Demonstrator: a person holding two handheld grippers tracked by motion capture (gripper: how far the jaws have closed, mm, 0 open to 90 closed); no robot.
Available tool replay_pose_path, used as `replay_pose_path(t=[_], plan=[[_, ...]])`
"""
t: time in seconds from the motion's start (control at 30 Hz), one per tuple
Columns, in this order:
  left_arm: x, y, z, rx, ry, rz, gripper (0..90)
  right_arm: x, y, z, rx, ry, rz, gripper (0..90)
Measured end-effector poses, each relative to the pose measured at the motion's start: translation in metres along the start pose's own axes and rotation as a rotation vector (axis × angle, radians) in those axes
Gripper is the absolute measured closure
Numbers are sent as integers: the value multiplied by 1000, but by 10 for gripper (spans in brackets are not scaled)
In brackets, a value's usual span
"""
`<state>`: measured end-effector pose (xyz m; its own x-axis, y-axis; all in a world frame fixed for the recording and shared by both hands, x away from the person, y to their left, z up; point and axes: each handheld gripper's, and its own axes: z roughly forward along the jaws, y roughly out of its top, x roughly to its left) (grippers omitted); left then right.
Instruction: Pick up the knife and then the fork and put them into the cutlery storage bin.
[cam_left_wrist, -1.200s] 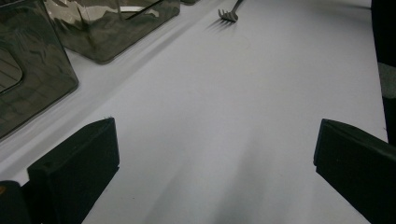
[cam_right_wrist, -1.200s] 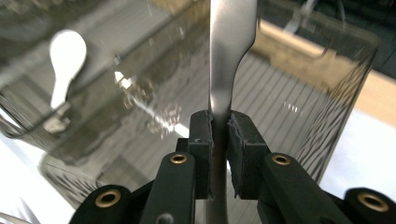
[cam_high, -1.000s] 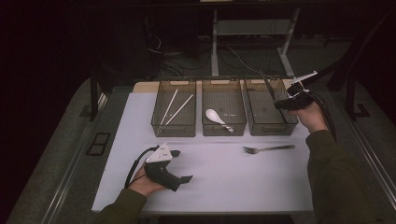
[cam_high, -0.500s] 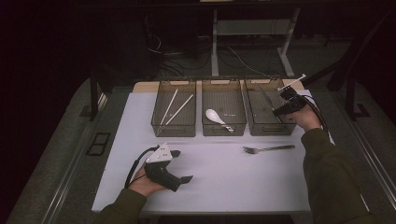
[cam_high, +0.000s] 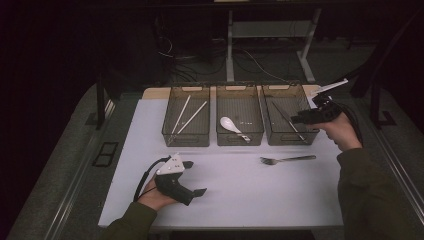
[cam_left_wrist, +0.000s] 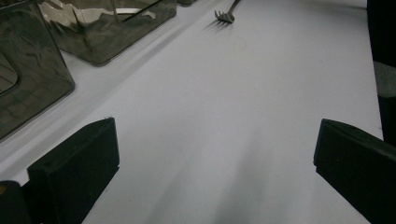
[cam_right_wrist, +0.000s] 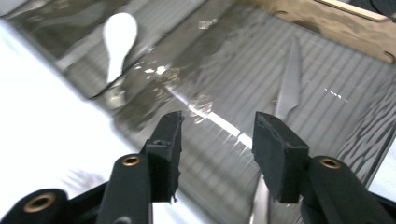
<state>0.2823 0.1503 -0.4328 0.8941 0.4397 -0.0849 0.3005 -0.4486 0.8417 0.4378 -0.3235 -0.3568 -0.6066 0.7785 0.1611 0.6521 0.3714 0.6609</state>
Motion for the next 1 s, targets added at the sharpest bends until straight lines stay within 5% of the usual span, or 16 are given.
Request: replay_pose_path(t=[0.23,0.43,0.63,1.0], plan=[[-1,0,0,-3,2,0,0,29,-15,-29,-11,24,-130,507],[-1,1,0,-2,3,2,0,48,-31,-34,2,60,-232,507],[-1,1,1,2,4,3,0,62,-44,-19,91,97,-321,506],[-1,0,1,2,4,-1,0,65,-49,25,312,149,-453,551]])
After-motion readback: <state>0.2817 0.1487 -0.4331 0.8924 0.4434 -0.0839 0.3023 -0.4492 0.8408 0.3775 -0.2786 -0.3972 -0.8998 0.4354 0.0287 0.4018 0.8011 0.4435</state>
